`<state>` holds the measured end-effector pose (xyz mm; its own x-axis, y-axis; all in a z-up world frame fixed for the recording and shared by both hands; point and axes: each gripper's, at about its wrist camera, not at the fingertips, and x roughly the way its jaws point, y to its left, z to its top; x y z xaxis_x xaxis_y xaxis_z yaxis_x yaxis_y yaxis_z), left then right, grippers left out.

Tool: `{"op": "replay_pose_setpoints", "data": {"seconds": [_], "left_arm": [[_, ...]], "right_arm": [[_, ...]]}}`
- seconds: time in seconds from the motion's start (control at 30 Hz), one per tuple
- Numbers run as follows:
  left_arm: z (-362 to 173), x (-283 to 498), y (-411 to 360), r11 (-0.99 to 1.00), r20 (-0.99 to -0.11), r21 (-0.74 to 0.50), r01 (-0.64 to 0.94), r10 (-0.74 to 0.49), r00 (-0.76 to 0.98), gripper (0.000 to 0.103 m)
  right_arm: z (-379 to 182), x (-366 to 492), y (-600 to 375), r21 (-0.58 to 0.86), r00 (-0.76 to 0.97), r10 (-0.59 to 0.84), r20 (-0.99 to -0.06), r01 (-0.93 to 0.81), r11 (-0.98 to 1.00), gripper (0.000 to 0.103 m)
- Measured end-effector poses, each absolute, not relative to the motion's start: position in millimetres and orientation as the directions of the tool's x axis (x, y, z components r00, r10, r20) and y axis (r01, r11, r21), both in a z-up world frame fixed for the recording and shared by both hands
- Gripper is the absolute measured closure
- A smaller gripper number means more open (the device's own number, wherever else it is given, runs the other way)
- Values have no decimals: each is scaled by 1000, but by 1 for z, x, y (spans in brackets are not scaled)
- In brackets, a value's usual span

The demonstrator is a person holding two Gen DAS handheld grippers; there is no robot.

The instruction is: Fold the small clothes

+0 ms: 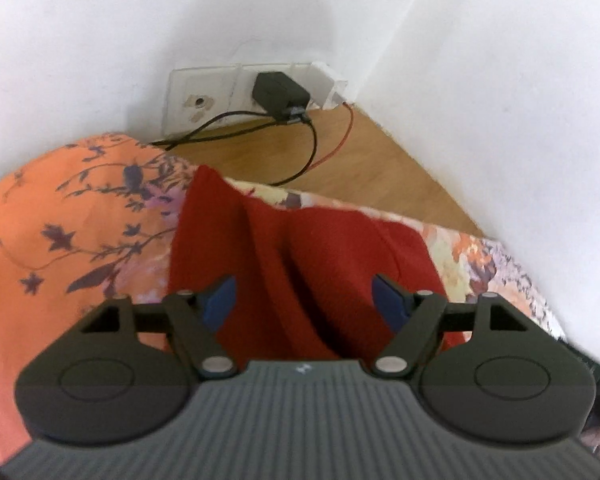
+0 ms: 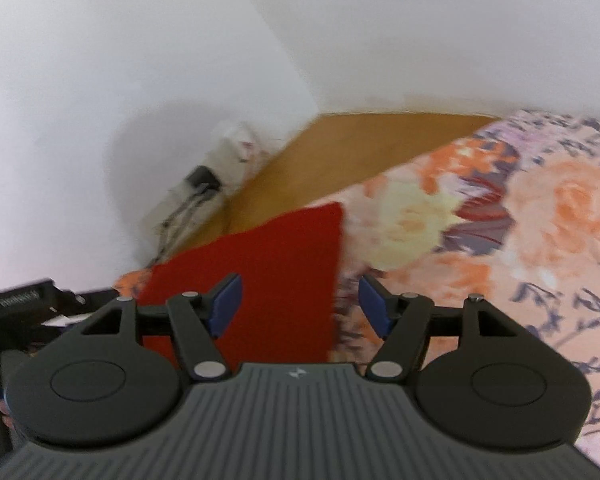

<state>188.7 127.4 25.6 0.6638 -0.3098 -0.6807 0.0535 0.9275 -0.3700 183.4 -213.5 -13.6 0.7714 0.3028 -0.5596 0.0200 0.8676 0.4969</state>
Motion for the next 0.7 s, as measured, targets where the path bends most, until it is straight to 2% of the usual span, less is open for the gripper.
{"op": "replay_pose_setpoints", "data": {"seconds": [0.13,0.4,0.53,0.57,0.6,0.63,0.67,0.7], "left_arm": [[17,201,117,927,-698,-371,52,-315,644,27],[-8,213,101,920,-733,-390,31,-331,595,28],[-17,214,98,903,-710,-428,38,-362,604,29],[-19,213,98,900,-702,-433,47,-370,609,32],[-20,212,98,896,-693,-440,60,-381,612,44],[-20,212,98,889,-682,-452,73,-397,614,50],[-20,211,99,883,-672,-462,78,-407,619,64],[-18,210,99,885,-665,-458,86,-406,627,74]], "right_arm": [[-30,184,-220,428,764,222,-606,78,900,32],[-56,200,-220,462,726,251,-641,103,881,32],[-63,203,-214,483,721,265,-640,109,869,32],[-64,202,-213,487,725,266,-635,108,867,32],[-66,202,-213,492,728,271,-629,103,865,32],[-67,202,-212,496,732,276,-622,97,863,33],[-68,202,-212,500,735,281,-617,91,861,33],[-68,202,-212,506,736,285,-614,90,858,33]]}}
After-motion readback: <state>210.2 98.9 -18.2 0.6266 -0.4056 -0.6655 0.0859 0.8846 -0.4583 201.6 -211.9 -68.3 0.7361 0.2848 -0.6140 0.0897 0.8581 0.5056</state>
